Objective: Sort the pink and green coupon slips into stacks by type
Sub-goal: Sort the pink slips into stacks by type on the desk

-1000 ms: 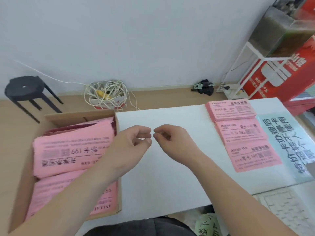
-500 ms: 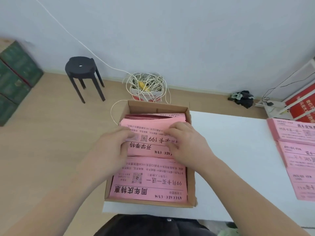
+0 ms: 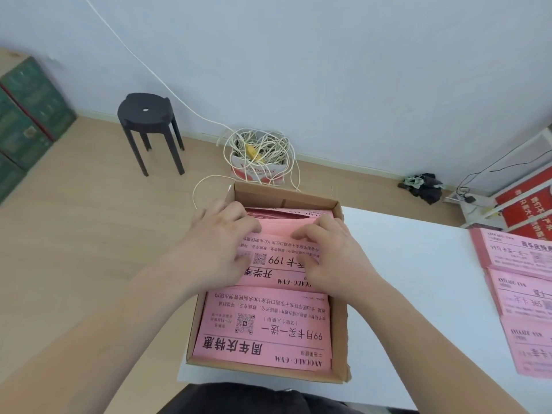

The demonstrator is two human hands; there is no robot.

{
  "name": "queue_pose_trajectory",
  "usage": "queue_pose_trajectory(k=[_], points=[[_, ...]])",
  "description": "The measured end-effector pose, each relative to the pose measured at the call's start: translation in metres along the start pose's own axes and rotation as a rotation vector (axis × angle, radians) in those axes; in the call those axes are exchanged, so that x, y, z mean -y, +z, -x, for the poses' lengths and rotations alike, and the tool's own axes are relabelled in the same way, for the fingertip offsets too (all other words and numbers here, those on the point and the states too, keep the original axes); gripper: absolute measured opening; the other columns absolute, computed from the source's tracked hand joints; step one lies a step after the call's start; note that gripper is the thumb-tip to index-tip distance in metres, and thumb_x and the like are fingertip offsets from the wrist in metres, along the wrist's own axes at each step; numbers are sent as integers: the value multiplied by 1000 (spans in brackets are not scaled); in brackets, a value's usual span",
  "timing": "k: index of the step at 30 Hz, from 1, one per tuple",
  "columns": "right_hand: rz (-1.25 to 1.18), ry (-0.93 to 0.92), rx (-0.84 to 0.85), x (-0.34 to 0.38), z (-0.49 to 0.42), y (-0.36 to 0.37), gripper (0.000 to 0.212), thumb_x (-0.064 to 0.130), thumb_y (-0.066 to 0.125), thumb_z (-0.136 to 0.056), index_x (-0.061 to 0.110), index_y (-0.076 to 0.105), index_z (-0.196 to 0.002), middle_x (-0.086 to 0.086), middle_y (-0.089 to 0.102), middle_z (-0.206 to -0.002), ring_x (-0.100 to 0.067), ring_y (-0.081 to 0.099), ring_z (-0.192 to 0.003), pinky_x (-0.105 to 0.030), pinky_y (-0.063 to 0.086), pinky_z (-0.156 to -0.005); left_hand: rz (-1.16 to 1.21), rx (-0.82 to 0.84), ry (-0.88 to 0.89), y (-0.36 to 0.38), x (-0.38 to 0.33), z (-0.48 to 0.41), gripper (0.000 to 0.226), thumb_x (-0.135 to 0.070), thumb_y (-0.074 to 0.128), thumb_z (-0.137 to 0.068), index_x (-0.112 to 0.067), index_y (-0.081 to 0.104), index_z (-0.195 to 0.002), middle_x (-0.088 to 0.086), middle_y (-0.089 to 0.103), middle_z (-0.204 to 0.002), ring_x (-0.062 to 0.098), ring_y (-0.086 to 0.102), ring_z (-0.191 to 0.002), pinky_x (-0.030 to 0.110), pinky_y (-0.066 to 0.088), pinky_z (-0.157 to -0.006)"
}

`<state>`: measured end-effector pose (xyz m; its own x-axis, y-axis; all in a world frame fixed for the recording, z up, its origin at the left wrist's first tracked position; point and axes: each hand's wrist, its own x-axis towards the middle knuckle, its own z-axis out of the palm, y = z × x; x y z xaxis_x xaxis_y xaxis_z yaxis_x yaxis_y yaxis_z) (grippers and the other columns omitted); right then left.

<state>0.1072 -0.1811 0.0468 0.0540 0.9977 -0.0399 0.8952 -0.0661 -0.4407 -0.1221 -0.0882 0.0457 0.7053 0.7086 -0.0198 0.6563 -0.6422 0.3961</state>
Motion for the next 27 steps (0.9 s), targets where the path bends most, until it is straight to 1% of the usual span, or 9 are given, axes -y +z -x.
queue_pose_trajectory(k=[4,6,8,11,14,18,20,23,27], points=[[-108,-75,-102,2,13,-2,22,19,80,-80,26,68,-98,15,52,-102,-11,51,-102,-30,50,-84,107,-98,148,-9,3,22,29,-27,72,-78,-37,67,-105,-18,52,-110,13,49,-111,39,41,-92],[-160,-107,-104,2,20,-5,19,20,83,-76,27,69,-85,17,55,-99,-11,56,-98,-33,54,-79,144,-98,233,-12,2,37,22,-27,70,-84,-36,72,-104,-19,59,-112,8,52,-111,38,45,-94],[-133,-134,-119,4,27,-6,19,17,86,-72,27,70,-77,17,59,-96,-11,60,-95,-36,56,-72,118,-139,301,-10,2,50,19,-28,68,-91,-35,76,-106,-13,65,-121,11,56,-112,37,47,-96],[-23,-170,-217,9,31,-2,21,11,88,-71,25,73,-76,14,63,-91,-15,62,-89,-37,57,-65,-17,-248,324,-4,2,62,22,-24,66,-94,-27,77,-113,2,65,-133,24,59,-113,36,46,-98],[102,-176,-343,12,34,5,13,15,85,-79,23,77,-84,9,64,-91,-19,61,-87,-35,54,-67,-114,-301,286,1,1,63,31,-21,64,-93,-22,73,-123,6,65,-132,28,59,-115,44,51,-96],[200,-163,-480,22,35,16,16,3,79,-79,16,70,-78,4,62,-87,-24,58,-83,-36,49,-70,-135,-349,236,1,2,50,28,-16,63,-89,-18,74,-115,10,64,-131,33,58,-114,51,51,-91],[190,-204,-464,26,37,18,18,2,75,-77,16,65,-73,4,59,-84,-24,56,-79,-36,48,-66,-96,-355,268,1,2,49,17,-14,67,-88,-19,77,-101,10,65,-130,33,59,-115,48,50,-92],[125,-235,-330,21,45,19,22,1,76,-69,19,63,-68,8,57,-81,-20,55,-77,-34,50,-58,53,-298,332,3,3,60,6,-16,73,-85,-20,72,-80,-1,70,-119,23,64,-107,42,52,-90],[16,-146,-244,13,50,22,26,2,82,-67,22,66,-69,14,57,-81,-13,57,-80,-34,54,-58,119,-212,353,12,9,71,7,-19,71,-88,-20,73,-82,-10,72,-99,13,65,-93,36,54,-81]])
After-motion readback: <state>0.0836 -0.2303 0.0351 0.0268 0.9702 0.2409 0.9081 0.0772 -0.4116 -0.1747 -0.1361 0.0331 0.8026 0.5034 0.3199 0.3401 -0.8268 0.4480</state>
